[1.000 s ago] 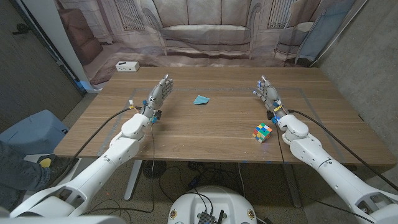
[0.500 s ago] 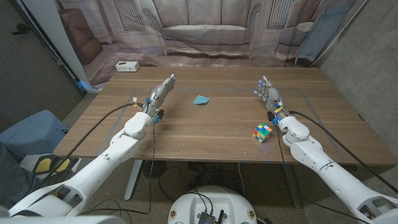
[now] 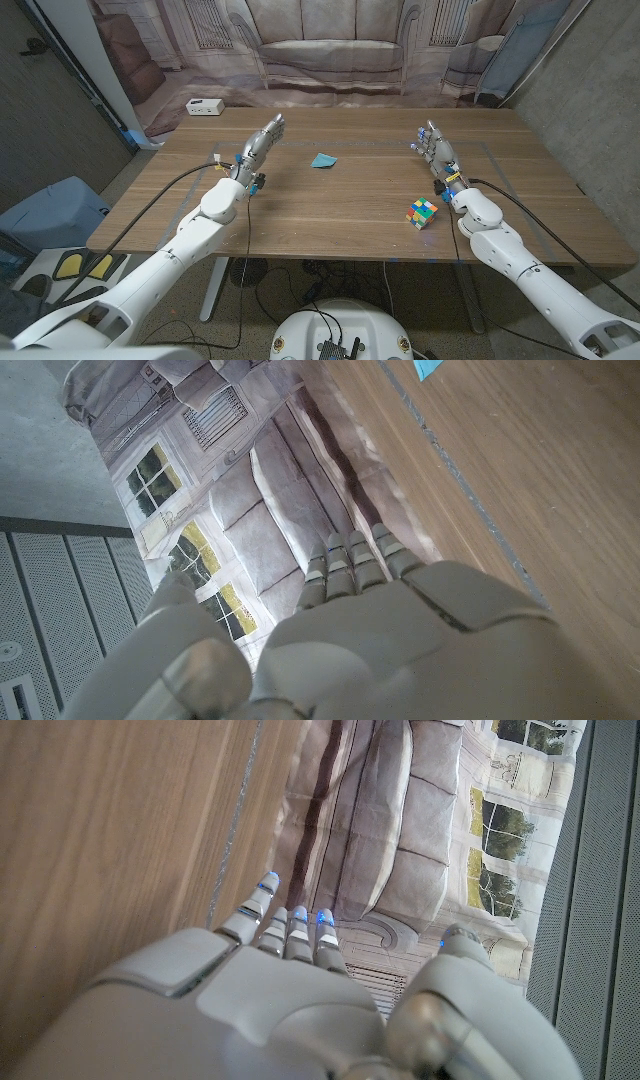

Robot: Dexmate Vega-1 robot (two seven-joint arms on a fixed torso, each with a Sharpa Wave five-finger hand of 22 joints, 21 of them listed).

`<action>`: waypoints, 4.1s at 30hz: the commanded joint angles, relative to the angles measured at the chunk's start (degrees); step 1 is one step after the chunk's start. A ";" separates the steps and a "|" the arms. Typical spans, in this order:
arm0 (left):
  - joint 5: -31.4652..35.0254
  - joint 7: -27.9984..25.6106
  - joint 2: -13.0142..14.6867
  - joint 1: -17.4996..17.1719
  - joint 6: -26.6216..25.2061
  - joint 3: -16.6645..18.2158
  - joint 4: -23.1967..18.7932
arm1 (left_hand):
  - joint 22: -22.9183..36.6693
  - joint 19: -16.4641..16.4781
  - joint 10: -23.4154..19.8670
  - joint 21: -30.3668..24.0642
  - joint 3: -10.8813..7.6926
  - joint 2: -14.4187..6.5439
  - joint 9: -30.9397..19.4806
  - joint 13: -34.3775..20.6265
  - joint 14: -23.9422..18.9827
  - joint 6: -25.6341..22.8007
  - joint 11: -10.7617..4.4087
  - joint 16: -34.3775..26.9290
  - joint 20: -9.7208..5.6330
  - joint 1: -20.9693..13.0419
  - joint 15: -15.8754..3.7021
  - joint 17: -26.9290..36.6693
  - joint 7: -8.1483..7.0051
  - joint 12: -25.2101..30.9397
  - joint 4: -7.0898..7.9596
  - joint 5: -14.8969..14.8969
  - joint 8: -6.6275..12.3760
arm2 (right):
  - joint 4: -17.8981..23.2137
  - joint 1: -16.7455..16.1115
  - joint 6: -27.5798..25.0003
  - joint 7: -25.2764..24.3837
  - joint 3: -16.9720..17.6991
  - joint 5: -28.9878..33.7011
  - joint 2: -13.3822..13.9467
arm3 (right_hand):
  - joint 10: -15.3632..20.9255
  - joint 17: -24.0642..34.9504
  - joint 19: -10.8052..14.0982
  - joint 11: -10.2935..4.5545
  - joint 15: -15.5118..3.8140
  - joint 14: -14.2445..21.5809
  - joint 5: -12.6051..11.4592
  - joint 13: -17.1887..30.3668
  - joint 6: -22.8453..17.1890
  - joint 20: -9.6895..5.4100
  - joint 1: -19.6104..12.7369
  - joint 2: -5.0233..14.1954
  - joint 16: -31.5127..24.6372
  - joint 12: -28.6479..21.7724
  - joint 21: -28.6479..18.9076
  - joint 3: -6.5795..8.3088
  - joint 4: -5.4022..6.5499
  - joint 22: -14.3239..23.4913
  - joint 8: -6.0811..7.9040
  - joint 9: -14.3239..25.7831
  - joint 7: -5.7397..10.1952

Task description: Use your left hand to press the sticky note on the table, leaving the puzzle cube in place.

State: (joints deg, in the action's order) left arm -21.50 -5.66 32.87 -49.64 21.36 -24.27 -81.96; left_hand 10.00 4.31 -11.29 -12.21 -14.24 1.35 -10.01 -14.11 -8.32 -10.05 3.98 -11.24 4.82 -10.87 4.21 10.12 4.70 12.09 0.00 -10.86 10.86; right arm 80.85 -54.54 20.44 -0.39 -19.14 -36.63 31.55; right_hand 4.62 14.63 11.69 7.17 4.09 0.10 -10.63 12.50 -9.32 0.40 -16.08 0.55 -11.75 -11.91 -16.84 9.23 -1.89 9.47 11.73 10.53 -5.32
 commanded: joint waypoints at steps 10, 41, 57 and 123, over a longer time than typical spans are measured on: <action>1.02 -1.75 4.19 -3.82 -2.04 2.87 -7.58 | 0.27 0.98 -0.98 -0.29 0.13 0.19 -0.29 0.27 -1.21 -0.83 0.01 -0.30 0.58 -0.07 -0.14 0.20 0.12 0.51 -0.45 -0.44 0.46 | 3.48 -1.76 -0.45 -0.95 0.23 0.92 1.30 | 0.63 -0.27 0.67 0.22 0.32 0.40 -0.33 -0.19 0.48 0.04 0.67 -0.15 -0.23 -0.33 0.48 -0.51 -0.12 0.31 -0.18 0.35 0.18; 22.00 -13.24 2.34 1.46 -5.71 -0.87 -8.24 | 0.25 2.47 -3.31 -0.17 -0.06 -0.27 -0.33 1.31 -3.31 -4.01 -1.01 -0.35 0.47 -0.64 -0.95 0.15 -0.45 1.06 -1.20 -0.45 1.02 | 7.55 -7.68 1.47 -4.50 3.39 -0.30 1.72 | 0.89 -0.77 1.15 0.20 0.33 0.66 -0.42 -0.46 1.28 0.18 0.50 0.25 -0.23 -0.24 1.12 -0.47 -0.47 0.32 -0.54 0.35 0.43; 31.70 -18.09 3.83 1.08 -15.28 -2.59 -13.79 | 0.25 2.40 -3.43 0.10 -0.16 -0.51 -0.34 1.64 -3.44 -4.73 -1.24 -0.12 0.46 -0.85 -1.17 0.14 -0.77 0.92 -1.49 -0.42 0.97 | 8.43 -9.10 1.96 -5.01 4.01 -0.31 1.75 | 0.82 -0.96 1.10 0.25 0.28 0.51 -0.43 -0.55 1.14 0.27 0.44 0.45 -0.14 -0.14 1.49 -0.45 -0.61 0.33 -0.48 0.34 0.15; 56.95 1.56 6.38 14.86 -54.12 -20.41 -24.53 | 0.56 -13.37 15.26 1.84 6.53 2.72 -0.25 2.58 16.67 -10.96 -3.00 1.65 5.45 8.39 0.18 0.45 -3.67 -1.71 1.78 -2.09 0.36 | 10.22 -13.63 4.30 -5.85 6.66 -0.92 1.95 | 1.40 -1.59 1.72 0.75 0.83 0.79 -0.35 -0.83 0.45 0.60 0.80 0.74 -0.17 -0.08 2.71 -0.76 -1.01 0.36 -0.37 0.29 -0.75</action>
State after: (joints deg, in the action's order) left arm 30.02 -10.37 39.22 -38.37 -27.02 -40.49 -106.19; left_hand 10.29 -7.74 2.03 -10.38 -8.37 3.55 -10.12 -11.45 5.97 -20.28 0.82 -10.14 10.40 -3.38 4.24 10.28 1.23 10.54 1.60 -12.41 11.31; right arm 91.34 -67.75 24.48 -6.40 -12.82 -37.20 33.64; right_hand 5.94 13.05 13.11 7.88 4.61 0.62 -10.63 11.73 -8.80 1.03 -15.17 1.00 -11.75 -11.91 -14.36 8.23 -2.60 9.74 11.22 10.66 -6.25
